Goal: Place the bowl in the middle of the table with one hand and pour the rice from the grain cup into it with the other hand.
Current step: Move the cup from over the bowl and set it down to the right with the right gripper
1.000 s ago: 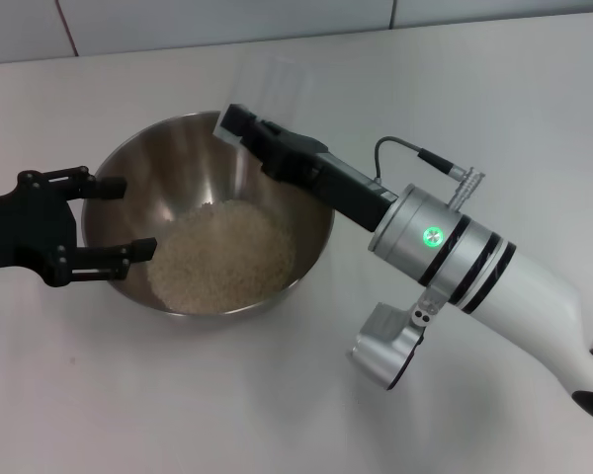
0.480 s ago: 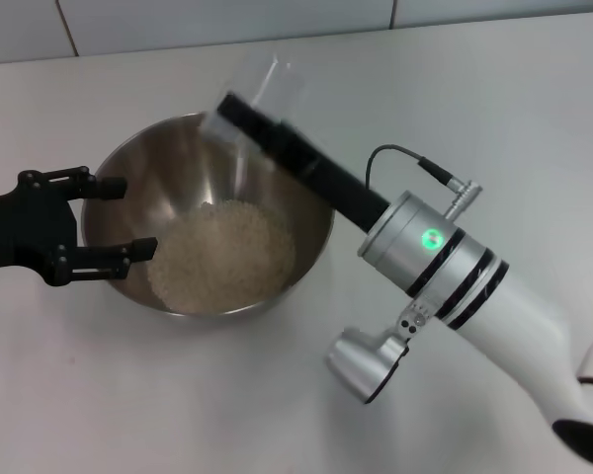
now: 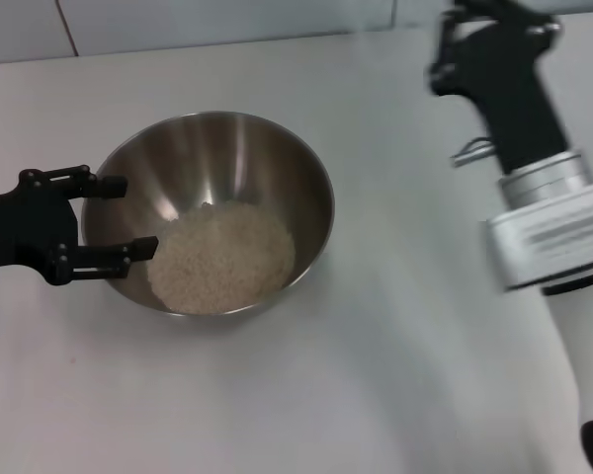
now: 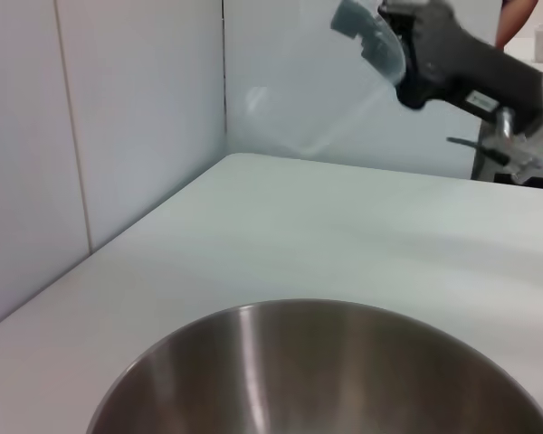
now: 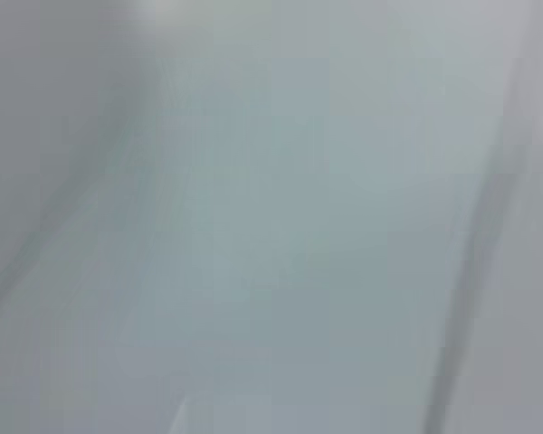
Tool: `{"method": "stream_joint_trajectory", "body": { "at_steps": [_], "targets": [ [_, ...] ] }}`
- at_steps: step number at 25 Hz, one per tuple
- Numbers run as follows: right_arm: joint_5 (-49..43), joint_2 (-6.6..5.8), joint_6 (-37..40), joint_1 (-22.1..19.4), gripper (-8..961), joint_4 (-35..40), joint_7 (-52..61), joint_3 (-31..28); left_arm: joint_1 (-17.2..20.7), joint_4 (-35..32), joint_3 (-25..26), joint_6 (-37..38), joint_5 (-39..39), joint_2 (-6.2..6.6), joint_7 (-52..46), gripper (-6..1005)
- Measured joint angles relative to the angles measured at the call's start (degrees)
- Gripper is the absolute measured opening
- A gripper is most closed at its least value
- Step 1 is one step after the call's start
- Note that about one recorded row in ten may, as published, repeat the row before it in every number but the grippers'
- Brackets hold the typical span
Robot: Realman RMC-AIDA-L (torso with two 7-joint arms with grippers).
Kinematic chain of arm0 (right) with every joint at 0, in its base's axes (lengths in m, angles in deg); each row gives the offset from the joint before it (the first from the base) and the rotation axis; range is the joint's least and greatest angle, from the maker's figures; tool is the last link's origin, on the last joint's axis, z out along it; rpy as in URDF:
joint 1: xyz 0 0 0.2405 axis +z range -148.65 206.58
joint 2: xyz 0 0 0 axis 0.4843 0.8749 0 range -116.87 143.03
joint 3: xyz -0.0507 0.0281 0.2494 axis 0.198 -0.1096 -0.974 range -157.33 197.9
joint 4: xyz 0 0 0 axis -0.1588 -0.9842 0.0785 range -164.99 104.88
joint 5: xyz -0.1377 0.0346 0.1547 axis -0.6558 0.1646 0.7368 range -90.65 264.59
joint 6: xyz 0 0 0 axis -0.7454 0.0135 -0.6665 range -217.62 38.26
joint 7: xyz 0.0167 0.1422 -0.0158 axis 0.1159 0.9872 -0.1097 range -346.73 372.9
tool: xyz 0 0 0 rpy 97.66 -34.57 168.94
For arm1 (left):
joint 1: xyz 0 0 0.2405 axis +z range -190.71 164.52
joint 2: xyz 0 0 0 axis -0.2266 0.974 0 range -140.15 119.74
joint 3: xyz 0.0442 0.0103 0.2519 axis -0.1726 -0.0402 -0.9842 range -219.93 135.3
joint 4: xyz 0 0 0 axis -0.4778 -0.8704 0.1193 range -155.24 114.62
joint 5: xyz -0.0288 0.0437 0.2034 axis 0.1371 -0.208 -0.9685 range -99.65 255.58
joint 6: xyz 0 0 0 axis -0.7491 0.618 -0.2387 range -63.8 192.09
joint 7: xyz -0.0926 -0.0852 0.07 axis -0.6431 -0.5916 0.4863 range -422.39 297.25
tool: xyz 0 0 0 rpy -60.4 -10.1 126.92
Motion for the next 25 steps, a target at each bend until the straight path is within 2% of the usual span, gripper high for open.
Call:
{"method": "stream_joint_trajectory", "body": {
  "at_steps": [3,4,5,6,8,9,10,11,13,25],
  "targets": [
    [-0.12,-0.23,-3.30,-0.95,125,5.54,16.29,-1.65,0.04,0.00,0.00,0.02,-0.01,-0.05,-0.03,815],
    [-0.12,-0.23,-3.30,-0.95,126,5.54,16.29,-1.65,0.04,0.00,0.00,0.02,-0.01,-0.05,-0.03,815],
    [-0.31,-0.28,-6.83,-0.46,128,9.42,24.96,-1.23,0.07,0.01,0.01,0.02,0.00,-0.05,-0.03,815],
    [-0.31,-0.28,-6.83,-0.46,129,9.42,24.96,-1.23,0.09,0.06,0.00,0.01,0.00,-0.06,-0.03,815],
    [-1.45,-0.27,-14.57,1.15,131,13.45,31.47,-0.38,0.12,0.15,0.00,0.03,0.00,-0.06,-0.04,815],
    [-1.45,-0.27,-14.57,1.15,133,13.45,31.47,-0.38,0.13,0.19,0.01,0.05,-0.01,-0.05,-0.04,815],
    [-2.68,-0.25,-19.30,2.31,134,14.46,32.87,0.00,0.14,0.27,0.00,0.05,-0.01,-0.06,-0.05,815],
    [-2.68,-0.25,-19.30,2.31,135,14.46,32.87,0.00,0.14,0.27,0.00,0.05,-0.01,-0.06,-0.05,815],
    [-4.44,-0.25,-25.87,4.06,138,14.97,33.47,0.59,0.18,0.31,0.00,0.01,-0.01,-0.06,-0.05,815],
    [-6.38,-0.05,-34.30,5.80,153,15.02,33.89,3.16,0.30,0.21,-1.21,-0.02,-0.01,0.05,-0.08,814]
  ]
}}
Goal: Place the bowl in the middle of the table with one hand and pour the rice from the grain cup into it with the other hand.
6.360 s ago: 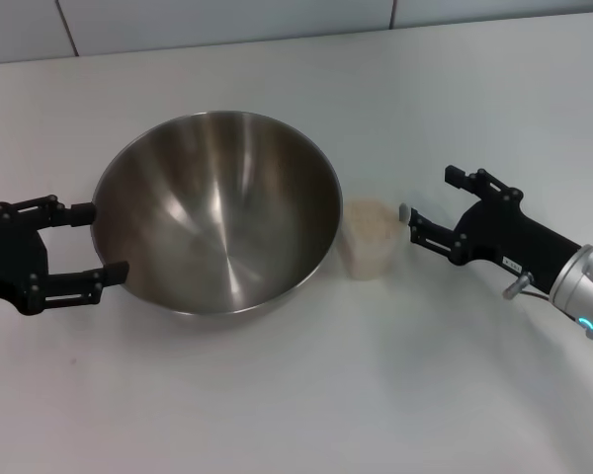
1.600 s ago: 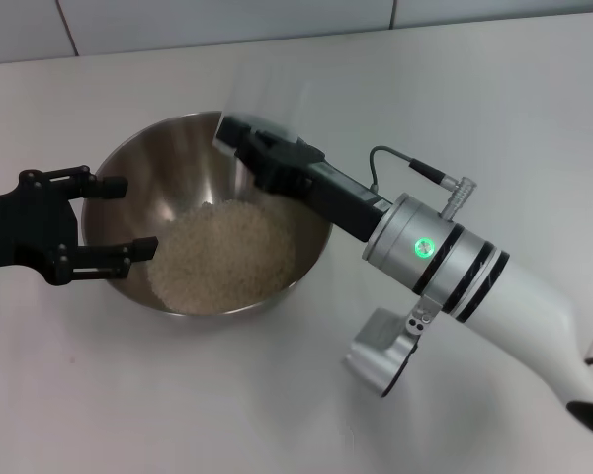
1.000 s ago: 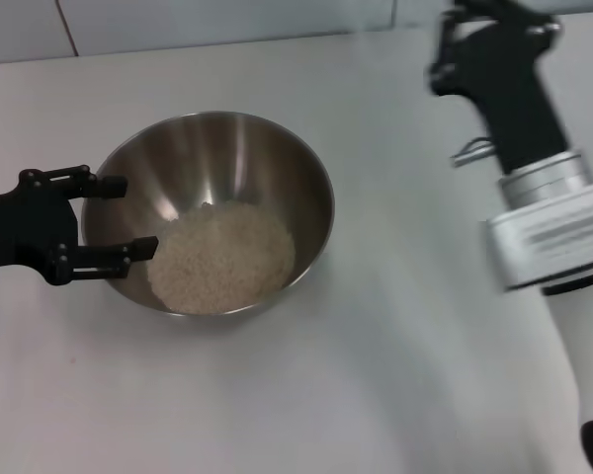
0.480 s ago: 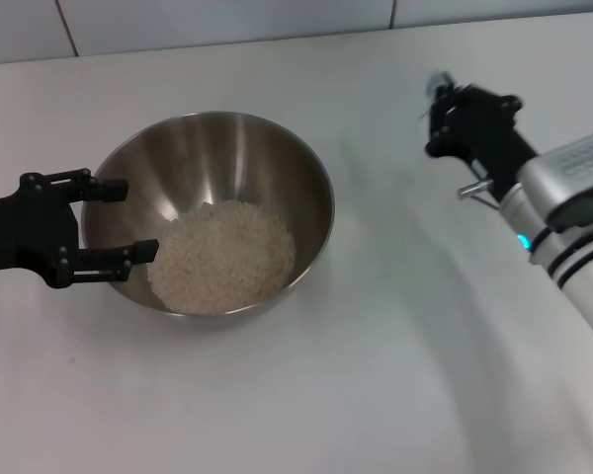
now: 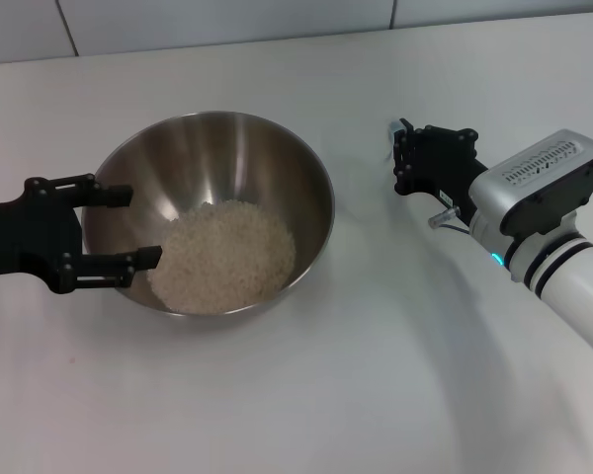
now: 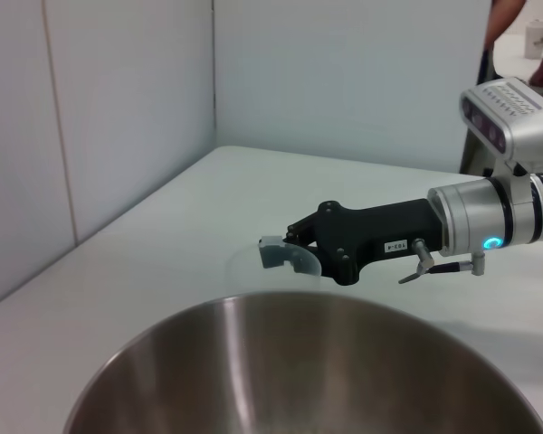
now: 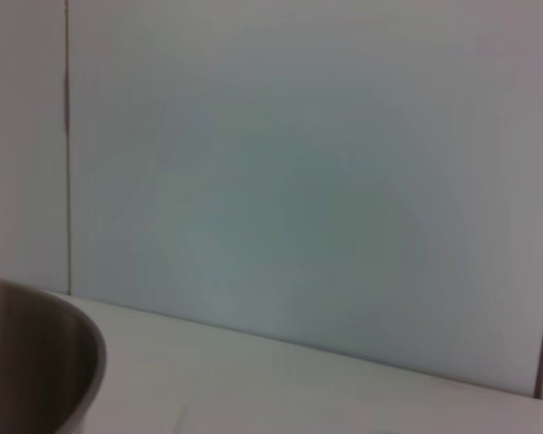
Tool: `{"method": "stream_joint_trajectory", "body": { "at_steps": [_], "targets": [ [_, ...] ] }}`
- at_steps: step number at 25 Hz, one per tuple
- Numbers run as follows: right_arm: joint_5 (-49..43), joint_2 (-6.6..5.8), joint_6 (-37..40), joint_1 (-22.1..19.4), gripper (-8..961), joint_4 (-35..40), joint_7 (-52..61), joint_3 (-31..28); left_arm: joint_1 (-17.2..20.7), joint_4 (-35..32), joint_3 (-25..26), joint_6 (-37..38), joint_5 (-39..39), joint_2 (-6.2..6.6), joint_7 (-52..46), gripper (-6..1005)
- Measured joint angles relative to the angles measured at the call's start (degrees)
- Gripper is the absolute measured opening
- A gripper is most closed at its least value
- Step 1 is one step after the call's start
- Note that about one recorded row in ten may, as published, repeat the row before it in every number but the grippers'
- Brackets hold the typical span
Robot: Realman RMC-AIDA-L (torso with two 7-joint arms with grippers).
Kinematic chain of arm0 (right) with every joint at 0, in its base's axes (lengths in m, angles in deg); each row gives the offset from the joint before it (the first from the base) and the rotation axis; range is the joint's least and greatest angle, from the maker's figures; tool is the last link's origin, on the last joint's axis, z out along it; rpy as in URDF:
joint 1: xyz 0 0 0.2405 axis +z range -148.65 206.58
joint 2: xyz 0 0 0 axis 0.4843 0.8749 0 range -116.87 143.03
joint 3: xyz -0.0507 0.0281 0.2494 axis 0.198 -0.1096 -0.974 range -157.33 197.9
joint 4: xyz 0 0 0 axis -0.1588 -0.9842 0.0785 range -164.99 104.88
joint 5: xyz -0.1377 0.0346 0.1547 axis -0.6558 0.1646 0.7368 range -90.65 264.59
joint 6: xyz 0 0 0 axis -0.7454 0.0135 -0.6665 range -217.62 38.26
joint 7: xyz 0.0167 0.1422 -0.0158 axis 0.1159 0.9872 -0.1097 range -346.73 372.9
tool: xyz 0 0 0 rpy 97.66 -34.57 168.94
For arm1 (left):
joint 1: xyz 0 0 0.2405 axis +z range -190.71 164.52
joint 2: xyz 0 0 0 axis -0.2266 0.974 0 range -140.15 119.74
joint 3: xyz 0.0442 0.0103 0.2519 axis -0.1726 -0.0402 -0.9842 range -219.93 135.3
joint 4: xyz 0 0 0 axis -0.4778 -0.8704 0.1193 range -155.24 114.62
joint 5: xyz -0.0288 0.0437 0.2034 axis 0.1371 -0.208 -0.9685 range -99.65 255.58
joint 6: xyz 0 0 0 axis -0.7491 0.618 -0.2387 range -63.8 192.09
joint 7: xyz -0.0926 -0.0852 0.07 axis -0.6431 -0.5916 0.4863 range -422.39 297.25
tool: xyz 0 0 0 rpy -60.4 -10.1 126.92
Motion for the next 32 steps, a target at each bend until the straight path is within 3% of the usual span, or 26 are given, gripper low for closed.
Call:
{"method": "stream_joint_trajectory", "body": {
  "at_steps": [13,16,20,25,27,28,29,30,32],
  "targets": [
    [-0.08,-0.11,0.44,-2.79,169,-1.91,-0.05,1.54,-0.29,-0.20,-0.29,-0.08,-0.80,-0.10,-0.61,815],
    [-0.08,-0.44,0.90,-4.20,410,-3.18,0.04,1.70,-0.31,-0.21,-0.28,-0.07,-0.80,-0.06,-0.65,815],
    [-0.05,-0.50,3.11,-6.79,543,-4.18,0.06,1.74,-0.23,-0.20,-0.29,0.04,-0.80,0.01,-1.13,815],
    [0.50,-1.53,16.85,-14.50,704,-6.84,2.50,0.11,-0.14,-0.22,-0.28,0.06,-0.79,0.13,-1.25,815],
    [0.52,-1.68,20.41,-15.72,767,-6.39,4.33,-0.60,-0.09,-0.26,-0.28,0.01,-0.79,0.15,-1.29,815],
    [0.35,-2.01,28.00,-17.53,799,-4.43,9.01,-1.45,-0.09,-0.28,-0.29,-0.02,-0.79,0.15,-1.29,815],
    [0.35,-2.01,28.00,-17.53,799,-4.43,9.01,-1.45,-0.09,-0.28,-0.29,-0.02,-0.79,0.15,-1.29,815],
    [0.17,-2.29,35.01,-17.74,799,-0.77,14.51,-1.42,-0.09,-0.28,-0.29,-0.02,-0.79,0.15,-1.29,815],
    [-0.04,-2.35,38.37,-16.98,799,2.65,18.58,-1.11,-0.06,-0.29,-0.21,-0.18,-0.80,0.16,-1.29,814]
  ]
}}
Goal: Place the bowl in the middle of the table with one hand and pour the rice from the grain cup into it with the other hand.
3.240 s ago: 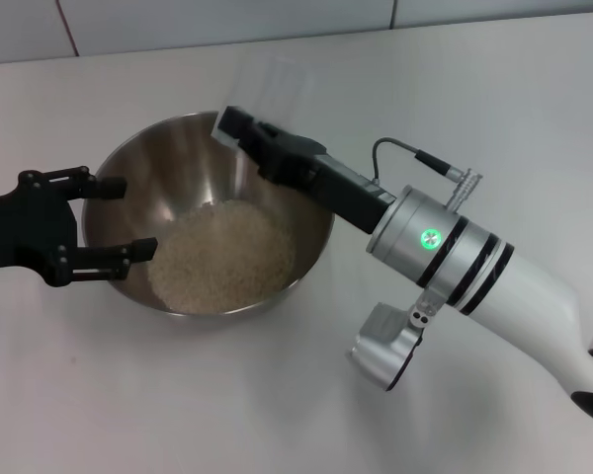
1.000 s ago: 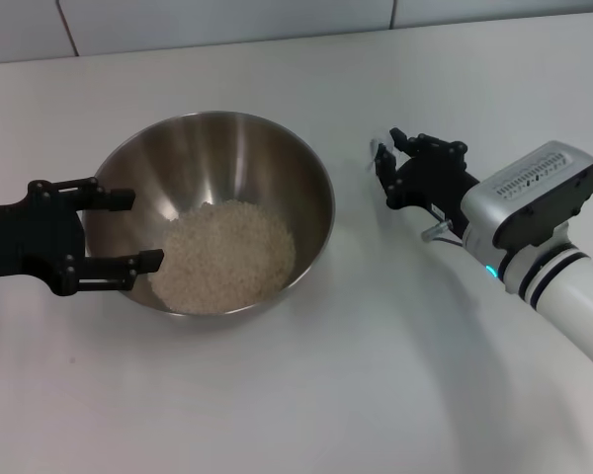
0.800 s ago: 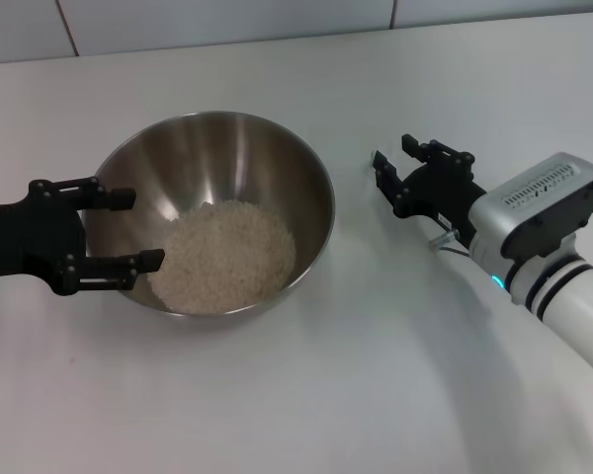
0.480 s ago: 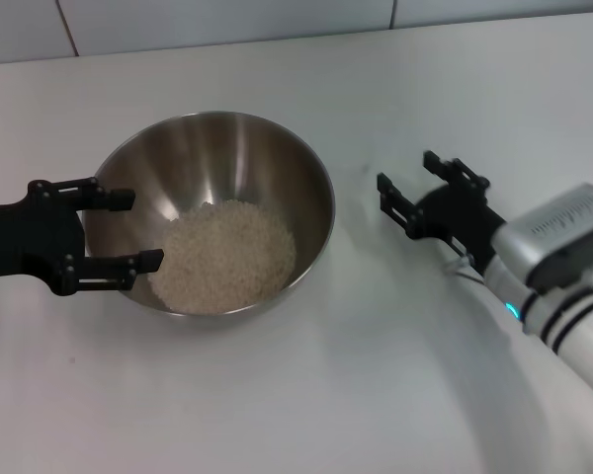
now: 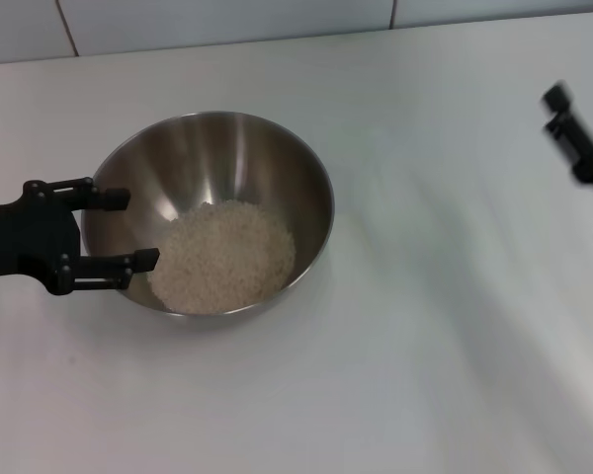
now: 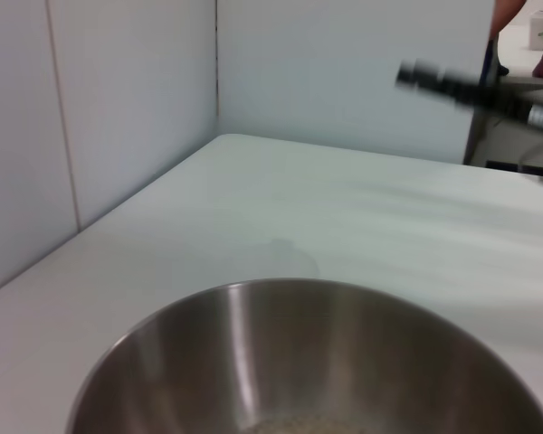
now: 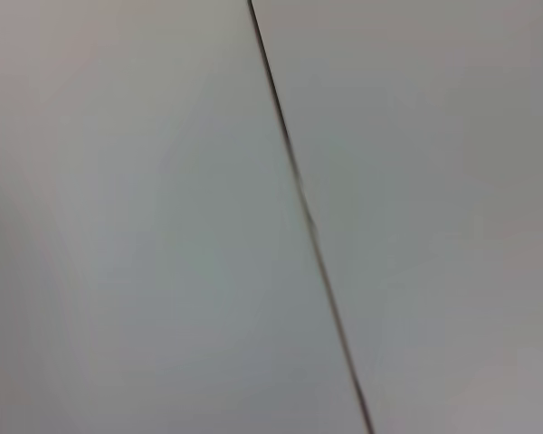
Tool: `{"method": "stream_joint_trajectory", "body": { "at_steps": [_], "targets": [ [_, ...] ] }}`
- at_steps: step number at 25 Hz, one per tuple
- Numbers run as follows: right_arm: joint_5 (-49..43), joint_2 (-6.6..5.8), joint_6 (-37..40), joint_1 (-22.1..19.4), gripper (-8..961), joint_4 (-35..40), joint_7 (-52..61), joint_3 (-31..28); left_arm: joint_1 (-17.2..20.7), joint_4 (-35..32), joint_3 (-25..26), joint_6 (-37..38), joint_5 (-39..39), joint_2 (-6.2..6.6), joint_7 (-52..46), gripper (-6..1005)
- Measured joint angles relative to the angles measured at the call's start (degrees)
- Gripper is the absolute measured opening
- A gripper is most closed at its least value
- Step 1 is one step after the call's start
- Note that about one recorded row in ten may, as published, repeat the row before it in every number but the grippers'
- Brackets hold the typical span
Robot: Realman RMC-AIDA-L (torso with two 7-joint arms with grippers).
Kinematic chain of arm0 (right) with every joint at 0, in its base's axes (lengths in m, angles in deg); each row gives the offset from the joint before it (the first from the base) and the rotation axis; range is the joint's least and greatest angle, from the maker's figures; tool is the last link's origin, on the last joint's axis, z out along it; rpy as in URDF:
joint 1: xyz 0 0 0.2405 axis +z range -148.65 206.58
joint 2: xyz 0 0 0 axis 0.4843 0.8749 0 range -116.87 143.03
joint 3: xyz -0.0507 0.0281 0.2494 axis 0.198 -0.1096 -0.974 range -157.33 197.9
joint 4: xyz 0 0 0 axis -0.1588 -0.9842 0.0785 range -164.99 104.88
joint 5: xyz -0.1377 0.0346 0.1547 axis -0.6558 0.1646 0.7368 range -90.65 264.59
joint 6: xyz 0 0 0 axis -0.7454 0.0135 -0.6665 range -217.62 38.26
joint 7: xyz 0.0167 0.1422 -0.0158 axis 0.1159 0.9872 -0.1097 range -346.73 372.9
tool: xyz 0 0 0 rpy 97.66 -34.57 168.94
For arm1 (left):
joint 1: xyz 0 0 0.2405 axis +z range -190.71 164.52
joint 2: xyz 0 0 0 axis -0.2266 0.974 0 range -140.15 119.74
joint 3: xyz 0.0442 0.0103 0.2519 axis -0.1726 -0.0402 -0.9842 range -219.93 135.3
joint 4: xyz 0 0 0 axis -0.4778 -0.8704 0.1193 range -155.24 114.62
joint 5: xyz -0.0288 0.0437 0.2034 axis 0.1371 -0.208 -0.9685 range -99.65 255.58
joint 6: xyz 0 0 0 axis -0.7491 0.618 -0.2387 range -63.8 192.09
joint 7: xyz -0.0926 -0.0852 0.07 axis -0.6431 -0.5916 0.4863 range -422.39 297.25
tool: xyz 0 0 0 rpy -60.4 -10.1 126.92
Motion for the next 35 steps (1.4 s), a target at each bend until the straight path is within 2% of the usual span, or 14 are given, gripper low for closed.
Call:
{"method": "stream_joint_trajectory", "body": {
  "at_steps": [1,2,3,4,7,10,11,14,16,17,18,23,29,35],
  "targets": [
    [-0.90,-0.05,4.93,2.54,799,6.72,7.22,0.78,0.01,0.02,0.12,-0.23,-0.01,0.01,0.01,814],
    [-0.90,-0.05,4.93,2.54,799,6.72,7.22,0.78,0.00,0.05,0.12,-0.41,-0.01,0.00,0.02,814],
    [-2.51,0.13,8.00,6.43,799,14.08,13.71,2.80,0.01,0.06,0.17,-0.67,-0.03,0.01,0.03,814],
    [-2.51,0.13,8.00,6.43,799,14.08,13.71,2.80,-0.02,0.07,0.15,-0.97,-0.02,0.00,0.04,814],
    [-3.97,0.71,10.16,14.08,799,25.72,22.11,10.93,-0.04,0.07,0.22,-1.71,-0.04,0.00,0.00,814],
    [-4.06,1.12,9.12,17.43,799,29.38,24.62,15.98,-0.18,0.14,0.35,-2.33,-0.11,-0.01,-0.03,814],
    [-4.23,1.49,6.06,20.30,799,33.19,28.65,21.96,-0.23,0.14,0.17,-2.61,-0.17,-0.04,-0.12,814],
    [-4.30,1.64,0.94,22.91,799,37.96,35.69,31.23,-0.28,0.04,0.07,-2.80,-0.22,-0.07,-0.17,815],
    [-4.20,1.80,-2.80,23.98,799,44.27,43.98,42.89,-0.33,-0.05,0.05,-2.86,-0.29,-0.09,-0.18,815],
    [-4.20,1.80,-2.80,23.98,798,44.27,43.98,42.89,-0.33,-0.05,0.05,-2.86,-0.29,-0.09,-0.18,815],
    [-4.13,1.88,-3.51,24.00,798,48.92,49.85,49.98,-0.36,-0.06,0.13,-2.91,-0.32,-0.09,-0.18,815],
    [-4.96,1.69,-4.23,23.85,798,57.96,63.62,61.74,-0.43,-0.08,0.17,-4.02,-0.34,-0.07,-0.18,815],
    [-12.34,1.60,-2.76,24.77,798,66.56,78.97,70.03,-0.99,-0.17,-0.02,-4.27,-0.43,-0.01,-0.77,815],
    [-15.53,1.60,-1.79,26.25,798,68.33,84.04,72.01,-1.64,-0.18,-0.07,-4.19,-0.48,0.00,-1.55,815]
  ]
}}
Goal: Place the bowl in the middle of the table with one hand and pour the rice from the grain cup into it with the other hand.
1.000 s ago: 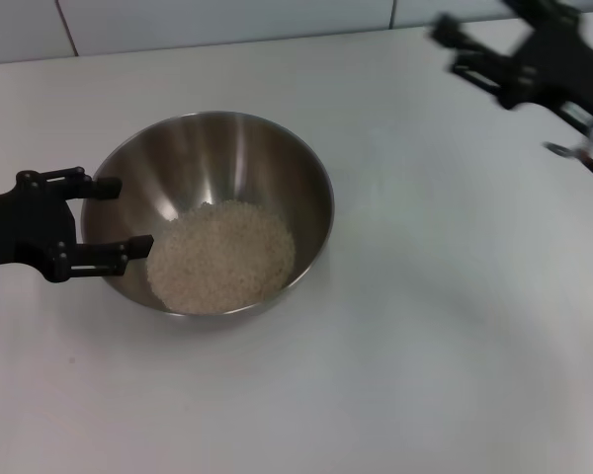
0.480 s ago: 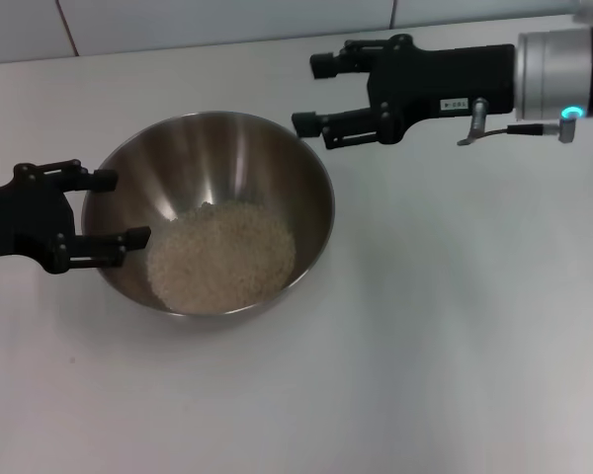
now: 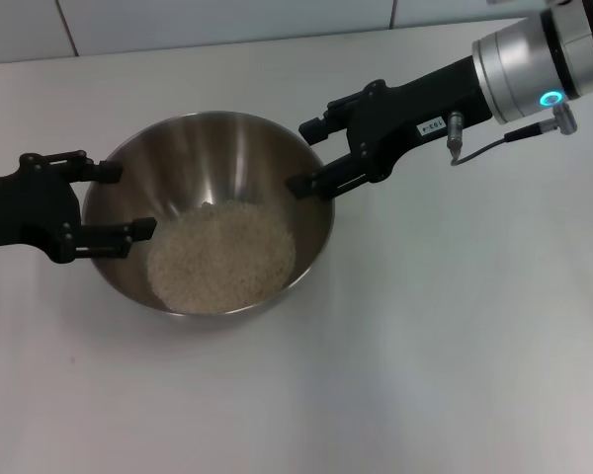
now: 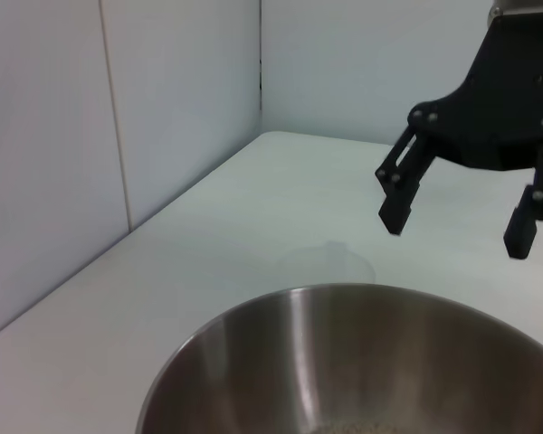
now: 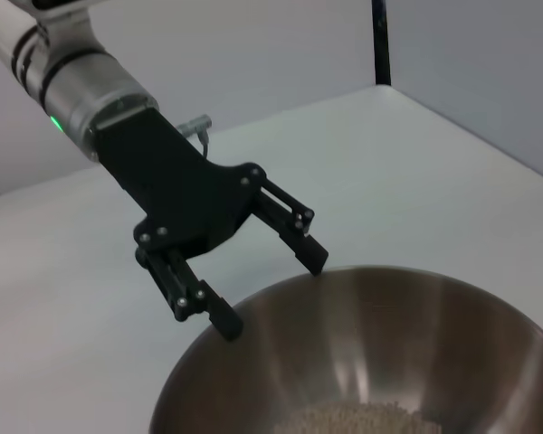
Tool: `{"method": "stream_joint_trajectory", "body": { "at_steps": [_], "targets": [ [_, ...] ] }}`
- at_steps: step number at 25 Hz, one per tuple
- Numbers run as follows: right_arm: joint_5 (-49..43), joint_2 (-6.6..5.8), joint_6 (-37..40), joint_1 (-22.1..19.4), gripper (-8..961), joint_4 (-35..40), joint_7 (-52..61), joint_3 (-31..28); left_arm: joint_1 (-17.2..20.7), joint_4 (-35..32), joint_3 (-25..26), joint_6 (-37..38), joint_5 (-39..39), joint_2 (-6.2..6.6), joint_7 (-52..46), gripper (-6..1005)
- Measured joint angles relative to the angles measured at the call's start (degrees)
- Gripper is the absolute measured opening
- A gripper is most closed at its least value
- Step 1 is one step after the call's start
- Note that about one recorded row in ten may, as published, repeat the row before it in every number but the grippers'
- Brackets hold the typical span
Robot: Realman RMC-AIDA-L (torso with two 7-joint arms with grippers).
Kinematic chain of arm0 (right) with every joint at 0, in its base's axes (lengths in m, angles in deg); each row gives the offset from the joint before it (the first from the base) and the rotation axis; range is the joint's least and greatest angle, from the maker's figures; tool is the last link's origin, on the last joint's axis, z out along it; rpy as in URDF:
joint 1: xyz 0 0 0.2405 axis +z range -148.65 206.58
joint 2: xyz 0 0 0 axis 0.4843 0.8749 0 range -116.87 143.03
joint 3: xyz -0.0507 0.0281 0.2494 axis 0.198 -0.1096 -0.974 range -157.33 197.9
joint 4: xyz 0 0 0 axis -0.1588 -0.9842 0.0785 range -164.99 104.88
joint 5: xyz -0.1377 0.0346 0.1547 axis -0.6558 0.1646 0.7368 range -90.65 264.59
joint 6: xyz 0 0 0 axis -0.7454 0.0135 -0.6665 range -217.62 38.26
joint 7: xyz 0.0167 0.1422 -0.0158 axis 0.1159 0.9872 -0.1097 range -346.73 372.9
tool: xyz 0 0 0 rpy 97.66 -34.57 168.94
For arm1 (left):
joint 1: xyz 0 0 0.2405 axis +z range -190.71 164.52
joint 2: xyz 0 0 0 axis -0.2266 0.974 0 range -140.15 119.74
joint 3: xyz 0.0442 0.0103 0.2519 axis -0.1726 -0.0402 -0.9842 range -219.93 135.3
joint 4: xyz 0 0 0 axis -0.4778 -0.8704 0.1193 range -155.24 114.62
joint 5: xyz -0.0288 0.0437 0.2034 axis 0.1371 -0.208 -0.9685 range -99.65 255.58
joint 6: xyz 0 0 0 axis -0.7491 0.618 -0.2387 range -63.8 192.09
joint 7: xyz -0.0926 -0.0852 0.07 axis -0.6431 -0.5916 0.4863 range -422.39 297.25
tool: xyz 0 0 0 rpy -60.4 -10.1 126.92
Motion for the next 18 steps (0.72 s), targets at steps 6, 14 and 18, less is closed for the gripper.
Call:
{"method": "stream_joint_trajectory", "body": {
  "at_steps": [6,14,18],
  "targets": [
    [-1.14,0.00,-0.96,0.03,799,0.22,-1.05,0.65,-0.20,-0.39,-0.23,0.31,-0.15,0.00,-0.44,815],
    [-2.36,0.18,-2.80,-0.10,799,0.20,-1.47,2.96,-0.30,-0.67,-1.19,0.07,-0.31,0.00,-1.55,815],
    [-2.41,0.30,-4.62,-0.46,799,0.04,-1.46,4.53,-0.49,-0.82,-1.36,0.05,-0.90,-0.01,-2.00,815]
  ]
}}
